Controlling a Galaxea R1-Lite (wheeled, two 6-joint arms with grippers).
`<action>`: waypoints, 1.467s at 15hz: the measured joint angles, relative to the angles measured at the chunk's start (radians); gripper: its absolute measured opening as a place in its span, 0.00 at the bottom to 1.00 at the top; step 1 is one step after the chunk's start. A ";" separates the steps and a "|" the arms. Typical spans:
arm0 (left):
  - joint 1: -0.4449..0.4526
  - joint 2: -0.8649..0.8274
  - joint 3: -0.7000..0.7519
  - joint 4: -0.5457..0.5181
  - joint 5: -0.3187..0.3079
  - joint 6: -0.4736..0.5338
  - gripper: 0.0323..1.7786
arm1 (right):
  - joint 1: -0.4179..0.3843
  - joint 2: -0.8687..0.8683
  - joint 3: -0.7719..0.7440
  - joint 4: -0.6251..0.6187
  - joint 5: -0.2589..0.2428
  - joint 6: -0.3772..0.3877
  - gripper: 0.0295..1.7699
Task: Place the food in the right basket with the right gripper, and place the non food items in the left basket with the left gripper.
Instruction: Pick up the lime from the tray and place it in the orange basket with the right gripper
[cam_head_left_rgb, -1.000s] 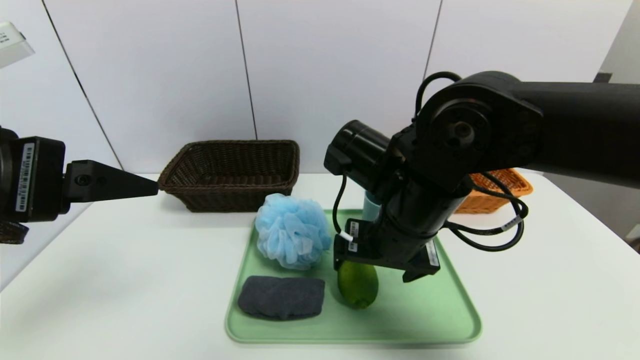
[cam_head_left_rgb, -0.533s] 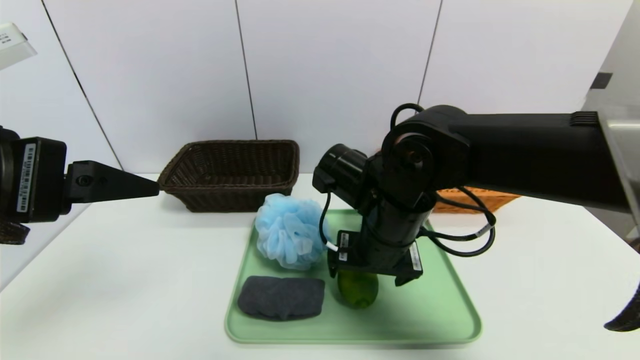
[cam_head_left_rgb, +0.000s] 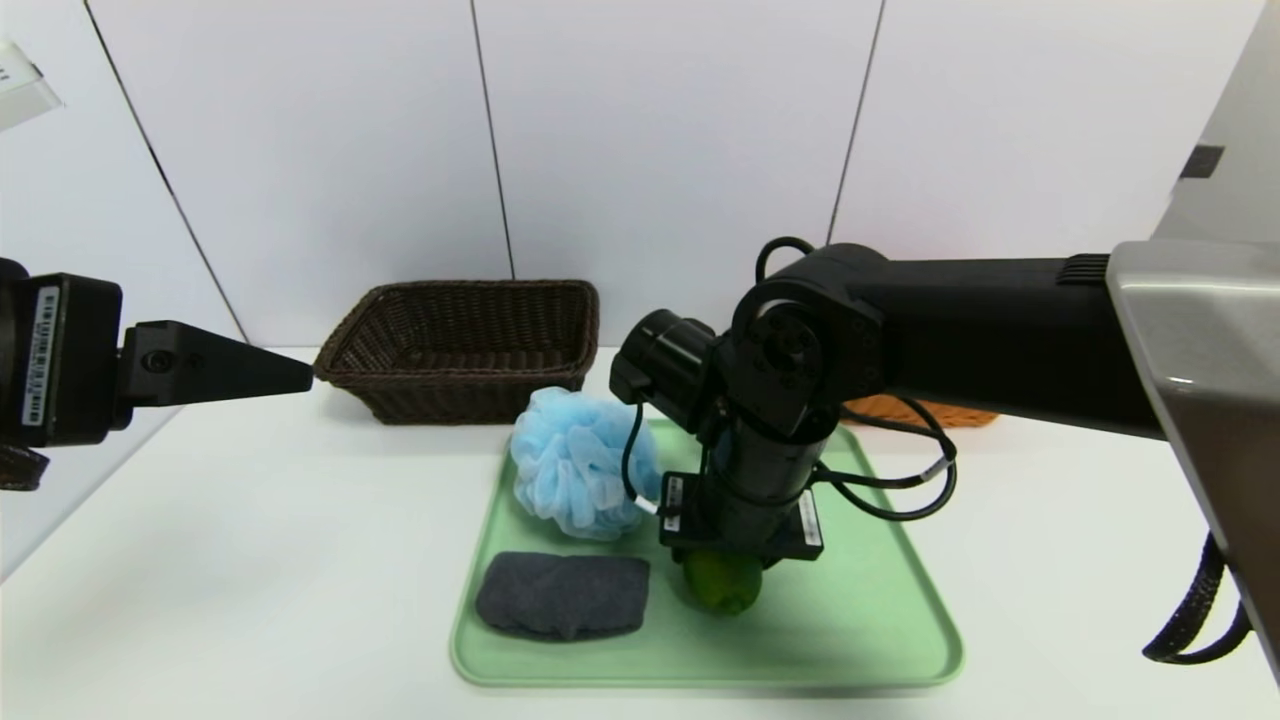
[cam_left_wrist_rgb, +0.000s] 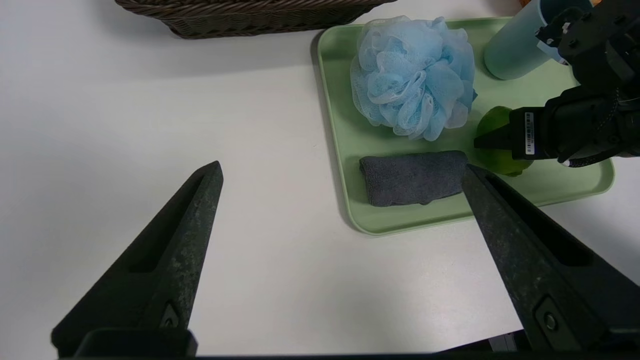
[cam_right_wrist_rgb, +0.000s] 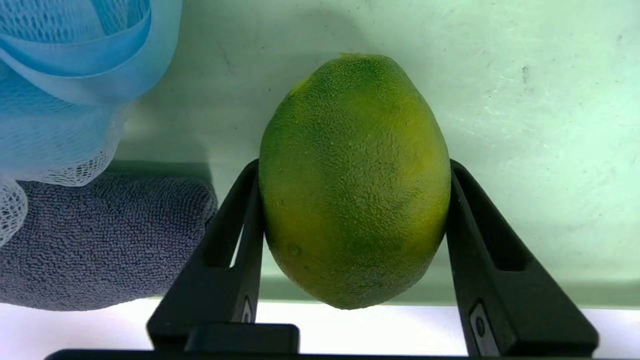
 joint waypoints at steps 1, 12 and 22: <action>0.000 -0.001 0.000 0.000 0.000 0.000 0.95 | 0.000 0.003 0.000 -0.001 0.000 -0.001 0.56; 0.000 0.007 0.011 -0.001 -0.001 -0.006 0.95 | -0.001 -0.166 -0.007 -0.026 0.008 -0.054 0.55; 0.003 0.044 0.032 -0.026 -0.004 -0.011 0.95 | -0.288 -0.410 -0.006 -0.533 0.019 -0.360 0.54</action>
